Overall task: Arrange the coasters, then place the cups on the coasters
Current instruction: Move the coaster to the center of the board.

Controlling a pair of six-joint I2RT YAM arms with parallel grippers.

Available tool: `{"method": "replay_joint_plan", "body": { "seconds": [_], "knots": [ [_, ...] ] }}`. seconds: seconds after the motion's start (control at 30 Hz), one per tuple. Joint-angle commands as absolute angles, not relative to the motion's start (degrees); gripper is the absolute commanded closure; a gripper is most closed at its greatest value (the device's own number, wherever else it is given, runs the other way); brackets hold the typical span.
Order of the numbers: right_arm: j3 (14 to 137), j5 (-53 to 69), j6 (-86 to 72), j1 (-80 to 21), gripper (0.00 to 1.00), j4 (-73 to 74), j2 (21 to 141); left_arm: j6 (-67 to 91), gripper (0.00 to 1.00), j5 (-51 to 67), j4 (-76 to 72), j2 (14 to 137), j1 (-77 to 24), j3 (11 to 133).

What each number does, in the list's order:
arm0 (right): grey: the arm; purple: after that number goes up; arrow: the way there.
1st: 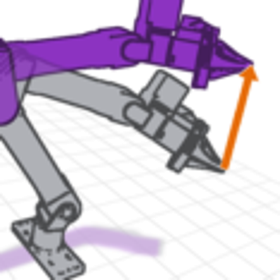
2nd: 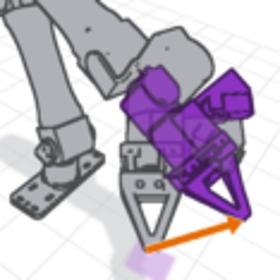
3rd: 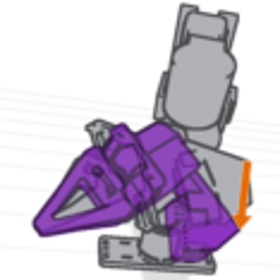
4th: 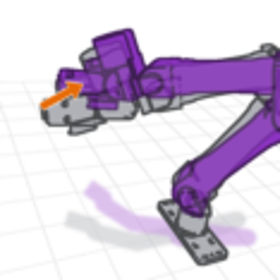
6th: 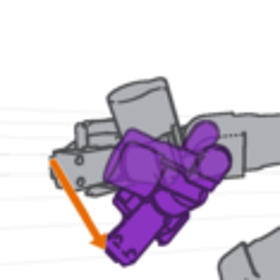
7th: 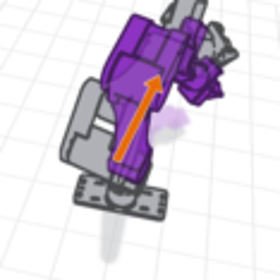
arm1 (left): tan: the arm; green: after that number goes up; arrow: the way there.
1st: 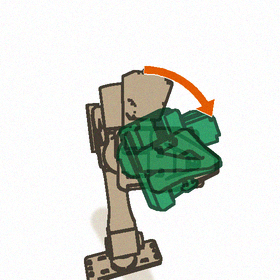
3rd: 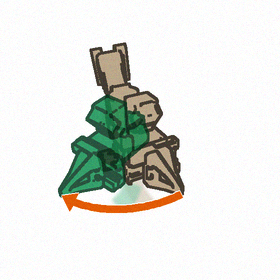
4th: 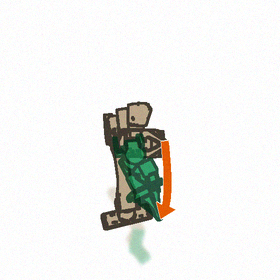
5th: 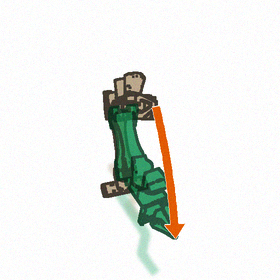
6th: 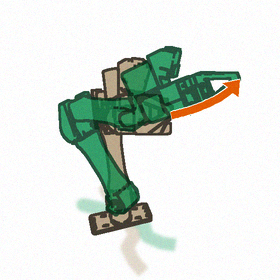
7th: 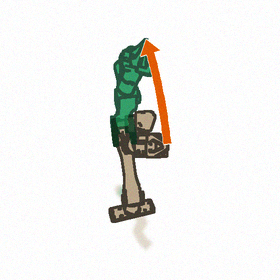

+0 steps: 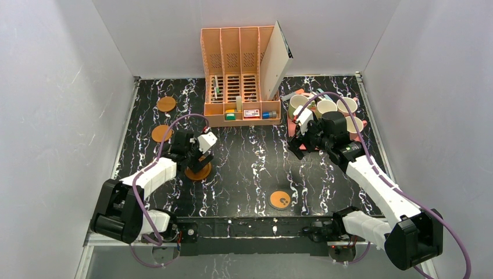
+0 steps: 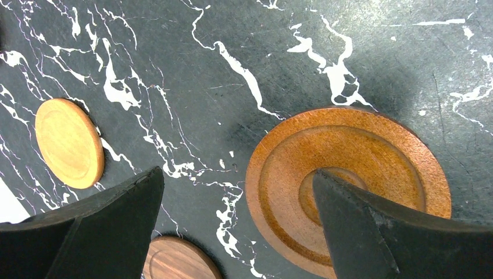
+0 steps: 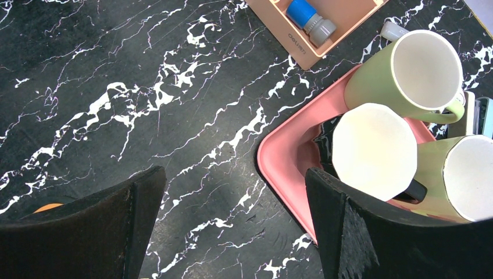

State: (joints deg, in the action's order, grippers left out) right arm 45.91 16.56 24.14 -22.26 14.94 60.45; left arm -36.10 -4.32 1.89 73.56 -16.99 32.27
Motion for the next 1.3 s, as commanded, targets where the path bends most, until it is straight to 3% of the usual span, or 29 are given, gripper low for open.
{"method": "replay_joint_plan", "body": {
  "seconds": [0.0, 0.4, 0.6, 0.97, 1.07, 1.27],
  "knots": [
    [45.53, 17.14, 23.91, -22.59, 0.02, 13.81, 59.91, -36.92, 0.02, -4.62, 7.51, 76.27, -16.02, 30.84],
    [45.54, 17.55, 24.04, -22.59, 0.02, 14.19, 60.61, -36.20, 0.02, -4.42, 7.71, 76.29, -15.62, 32.15],
    [45.57, 23.87, 26.72, -23.44, 0.02, 18.10, 61.86, -34.95, 0.02, -2.71, 11.46, 70.97, -15.51, 33.41],
    [46.80, 24.24, 30.90, -28.91, 0.02, 23.34, 67.28, -33.79, 0.02, 3.19, 18.61, 61.57, -16.21, 38.81],
    [46.74, 22.89, 30.42, -28.92, 0.02, 22.15, 66.01, -33.80, 0.02, 3.09, 19.32, 62.18, -19.74, 39.94],
    [45.26, 24.39, 33.89, -28.92, 0.02, 23.66, 64.23, -30.85, 0.02, -4.84, 19.16, 67.67, -36.53, 42.51]
  ]
}}
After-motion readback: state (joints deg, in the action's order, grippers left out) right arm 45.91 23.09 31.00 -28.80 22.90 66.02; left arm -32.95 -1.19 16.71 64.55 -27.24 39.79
